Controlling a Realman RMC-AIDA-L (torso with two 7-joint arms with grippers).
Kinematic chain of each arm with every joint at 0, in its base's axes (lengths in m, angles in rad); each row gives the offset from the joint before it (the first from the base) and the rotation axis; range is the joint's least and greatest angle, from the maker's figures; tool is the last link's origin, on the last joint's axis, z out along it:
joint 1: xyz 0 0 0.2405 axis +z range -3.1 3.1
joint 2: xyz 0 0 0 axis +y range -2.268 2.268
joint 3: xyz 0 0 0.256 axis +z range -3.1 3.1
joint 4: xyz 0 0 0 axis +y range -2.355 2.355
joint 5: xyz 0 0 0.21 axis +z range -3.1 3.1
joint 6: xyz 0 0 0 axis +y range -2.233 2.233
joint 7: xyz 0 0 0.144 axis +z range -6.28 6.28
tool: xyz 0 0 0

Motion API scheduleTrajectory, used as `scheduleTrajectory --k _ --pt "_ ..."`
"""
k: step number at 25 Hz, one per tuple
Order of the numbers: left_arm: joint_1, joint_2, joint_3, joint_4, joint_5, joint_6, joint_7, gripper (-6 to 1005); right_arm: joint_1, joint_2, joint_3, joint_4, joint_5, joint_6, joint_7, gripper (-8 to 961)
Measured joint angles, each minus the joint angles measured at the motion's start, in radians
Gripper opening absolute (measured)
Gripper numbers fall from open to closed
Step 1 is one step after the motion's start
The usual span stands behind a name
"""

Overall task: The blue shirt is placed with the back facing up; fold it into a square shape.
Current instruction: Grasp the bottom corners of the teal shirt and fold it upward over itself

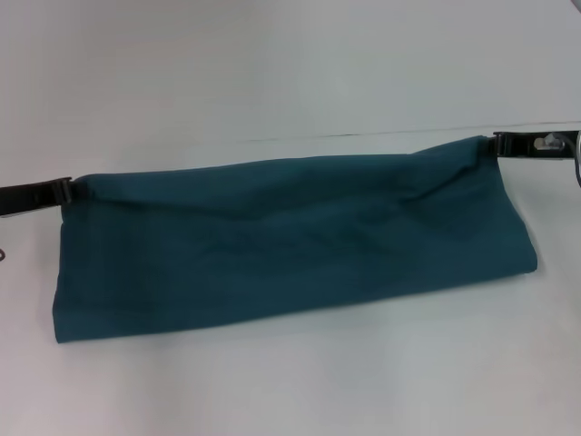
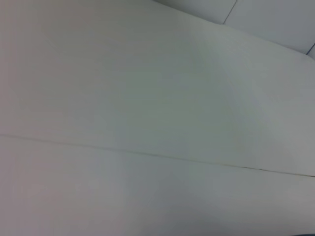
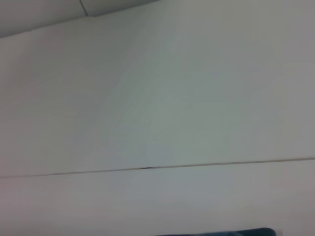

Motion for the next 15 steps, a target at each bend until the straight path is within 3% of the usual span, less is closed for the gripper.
scheduleTrajectory --k 7,15 --pt "-0.002 -0.006 0.013 -0.007 0.0 -0.048 0.001 145 0.002 0.0 -0.018 0.015 0.005 0.042 -0.007 170" --pt "-0.008 -0.04 0.014 -0.013 0.0 -0.143 0.083 149 0.009 0.009 -0.05 0.052 0.013 0.151 -0.019 189"
